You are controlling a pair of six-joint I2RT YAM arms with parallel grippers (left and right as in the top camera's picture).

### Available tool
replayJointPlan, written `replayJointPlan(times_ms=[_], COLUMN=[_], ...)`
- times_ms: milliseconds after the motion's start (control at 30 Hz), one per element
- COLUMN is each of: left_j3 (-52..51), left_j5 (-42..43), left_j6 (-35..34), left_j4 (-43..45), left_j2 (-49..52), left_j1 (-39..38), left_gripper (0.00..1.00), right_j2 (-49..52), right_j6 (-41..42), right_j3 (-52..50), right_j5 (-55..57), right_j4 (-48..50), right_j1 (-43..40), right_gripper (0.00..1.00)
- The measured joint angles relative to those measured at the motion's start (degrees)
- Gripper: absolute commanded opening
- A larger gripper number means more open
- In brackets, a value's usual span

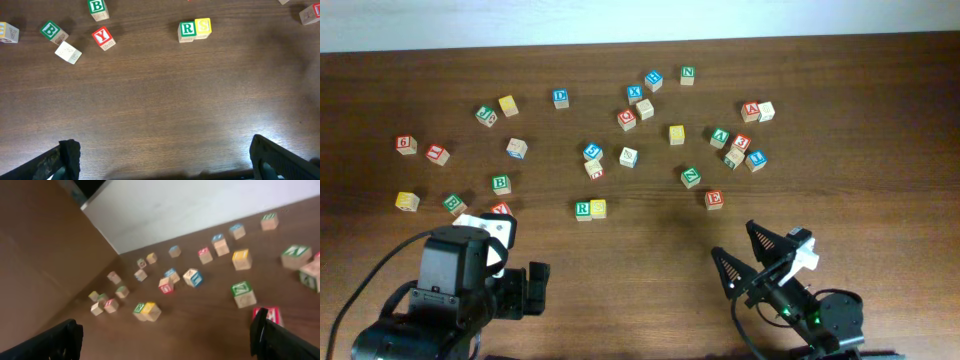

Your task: Spell out RSS

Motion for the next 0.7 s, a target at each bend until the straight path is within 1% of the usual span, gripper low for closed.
replayJointPlan(times_ms=[67, 100, 167, 300, 333, 367, 433, 600, 700], left_j3=[0.00, -0.04, -0.04, -0.15, -0.15, -0.15, -0.24, -0.22, -0.22], left_j5=[0.00, 0.02, 0.02, 0.00, 0.02, 0.02, 0.00, 0.02, 0.02], left_j6=[0.00, 0.02, 0.00, 0.00, 0.02, 0.00, 0.02, 0.02, 0.02], left_j4=[-0.13, -0.20, -0.09, -0.07, -0.17, -0.13, -0.15, -0.07, -0.11], left_j2=[-0.02, 0.00, -0.02, 0.02, 0.07, 0.02, 0.04, 0.04, 0.04], left_j1=[0.00, 0.00, 0.00, 0.00, 0.00, 0.00, 0.00, 0.00, 0.00], left_gripper=[0.99, 0.99, 0.99, 0.99, 0.99, 0.99, 0.99, 0.99, 0.99], right_j2=[6.82, 13.57, 22.34, 46.73, 50.69, 58.75, 70.31, 88.74, 99.41], right_j6=[-0.68, -3.45, -7.15, -14.99, -16.00, -17.25, -18.34, -19.37, -20.83], right_j3=[2.03, 4.46, 9.60, 29.27, 32.65, 39.80, 50.75, 71.12, 82.44], right_j5=[0.00, 0.17, 0.79, 5.01, 5.97, 7.85, 11.47, 21.84, 24.20], right_j4=[-4.46, -8.00, -10.75, -17.90, -19.89, -22.03, -24.94, -28.35, -34.36], right_j1=[0.00, 0.00, -0.02, -0.07, -0.04, -0.02, 1.03, 8.39, 10.40], right_gripper=[0.98, 0.98, 0.98, 0.98, 0.98, 0.98, 0.98, 0.98, 0.98])
